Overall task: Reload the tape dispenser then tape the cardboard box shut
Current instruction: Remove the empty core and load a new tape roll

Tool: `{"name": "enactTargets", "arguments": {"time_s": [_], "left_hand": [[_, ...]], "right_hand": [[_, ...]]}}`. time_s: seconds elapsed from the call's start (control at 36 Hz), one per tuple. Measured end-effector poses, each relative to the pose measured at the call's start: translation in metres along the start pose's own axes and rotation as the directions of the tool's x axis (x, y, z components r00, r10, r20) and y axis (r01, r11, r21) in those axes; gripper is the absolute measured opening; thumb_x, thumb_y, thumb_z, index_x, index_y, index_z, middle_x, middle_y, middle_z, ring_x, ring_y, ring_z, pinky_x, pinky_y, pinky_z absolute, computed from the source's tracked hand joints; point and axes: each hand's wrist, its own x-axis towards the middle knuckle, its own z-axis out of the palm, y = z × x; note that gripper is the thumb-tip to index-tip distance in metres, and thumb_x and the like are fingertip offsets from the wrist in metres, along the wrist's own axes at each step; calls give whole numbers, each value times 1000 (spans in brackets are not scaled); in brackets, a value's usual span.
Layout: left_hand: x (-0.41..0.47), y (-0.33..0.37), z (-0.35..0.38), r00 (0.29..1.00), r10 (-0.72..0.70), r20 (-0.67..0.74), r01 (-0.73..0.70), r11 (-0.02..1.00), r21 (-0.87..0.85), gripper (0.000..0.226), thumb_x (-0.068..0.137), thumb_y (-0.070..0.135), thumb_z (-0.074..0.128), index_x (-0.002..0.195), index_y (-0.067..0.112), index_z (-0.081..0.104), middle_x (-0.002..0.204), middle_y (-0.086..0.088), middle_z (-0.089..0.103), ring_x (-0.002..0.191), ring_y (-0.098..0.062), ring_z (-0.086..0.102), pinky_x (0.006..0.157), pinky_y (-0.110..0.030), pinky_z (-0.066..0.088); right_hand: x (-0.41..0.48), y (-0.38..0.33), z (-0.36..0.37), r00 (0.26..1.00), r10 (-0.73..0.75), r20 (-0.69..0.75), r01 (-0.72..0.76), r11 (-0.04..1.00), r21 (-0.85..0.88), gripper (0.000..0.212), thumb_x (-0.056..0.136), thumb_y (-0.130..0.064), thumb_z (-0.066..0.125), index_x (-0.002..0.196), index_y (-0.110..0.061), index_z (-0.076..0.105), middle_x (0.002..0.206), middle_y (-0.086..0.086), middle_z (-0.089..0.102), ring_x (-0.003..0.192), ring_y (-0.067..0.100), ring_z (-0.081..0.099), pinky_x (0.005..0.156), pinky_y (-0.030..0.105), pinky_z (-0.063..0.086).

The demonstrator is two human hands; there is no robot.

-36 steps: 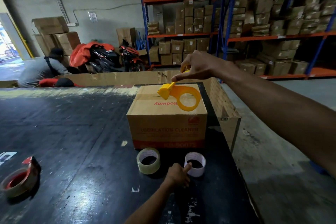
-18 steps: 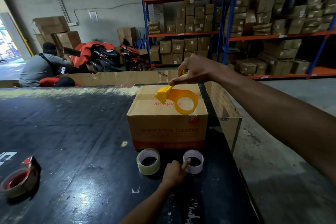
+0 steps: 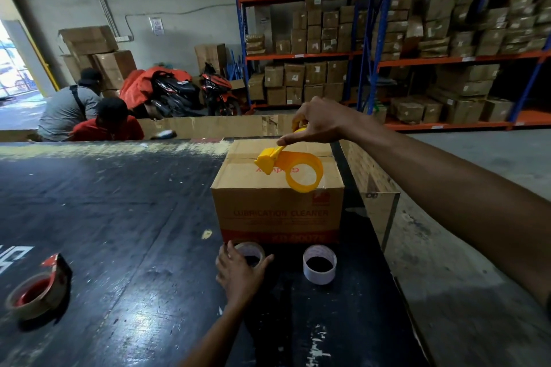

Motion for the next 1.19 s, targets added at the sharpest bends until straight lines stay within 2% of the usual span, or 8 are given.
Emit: {"name": "enactTargets", "arguments": {"time_s": [0.14,0.28,0.42,0.56,0.72,0.86,0.94,1.19], "left_hand": [[11,-7,-4,986,-28,167,24,999,23,126,74,57,81,162,10,4,168,-16,13,152,-38,26,122,-54,23],[15,-15,-5,987,15,161,-8,999,-45,110,68,51,83,153,9,27,145,-16,38,130,-35,50,108,-51,47],[11,-11,-9,985,86,149,-72,993,-95,93,66,52,85,140,15,43,134,-6,45,121,-27,56,98,-42,54],[-11,11,-14,925,379,17,-376,922,-93,107,61,66,74,151,23,35,146,5,42,128,-15,52,97,-39,55],[-36,80,-37,703,647,-295,-710,668,-223,107,69,47,90,153,13,35,152,-3,40,141,-16,43,110,-25,41],[-48,135,-58,581,648,-493,-809,530,-256,103,71,38,91,150,1,36,151,-14,42,145,-25,41,119,-27,34],[-47,153,-65,578,604,-548,-809,513,-288,102,72,32,93,150,2,35,149,-15,42,145,-22,38,118,-23,33],[-37,164,-63,582,592,-558,-805,516,-293,106,70,33,95,151,0,34,151,-15,40,147,-26,37,120,-33,36]], "right_hand": [[2,-6,5,1000,-8,3,8,1000,2,65,75,-83,62,82,-19,73,72,3,72,65,19,67,56,33,54],[1,-11,6,1000,-20,16,21,999,-26,52,79,-78,64,75,-26,63,67,-8,63,63,9,59,54,25,43],[3,-11,5,1000,-27,11,27,999,-25,51,79,-77,65,70,-28,59,64,-5,62,59,11,57,53,25,41],[10,-10,5,1000,-21,-5,21,1000,-20,65,75,-81,63,85,-18,72,75,2,72,70,18,68,62,36,58],[12,-11,7,999,-35,-1,35,999,1,66,77,-80,63,92,-16,74,76,-1,71,67,12,65,64,34,58],[10,-14,1,999,-45,-11,46,999,16,68,78,-80,63,93,-15,77,76,-3,72,65,10,65,61,33,57],[7,-15,-3,998,-57,-21,58,997,41,64,79,-78,64,86,-16,76,70,-4,70,60,10,63,56,27,49],[2,-15,-22,998,-27,-57,37,982,185,61,78,-74,69,91,-15,79,87,5,77,75,12,72,63,29,54]]}}
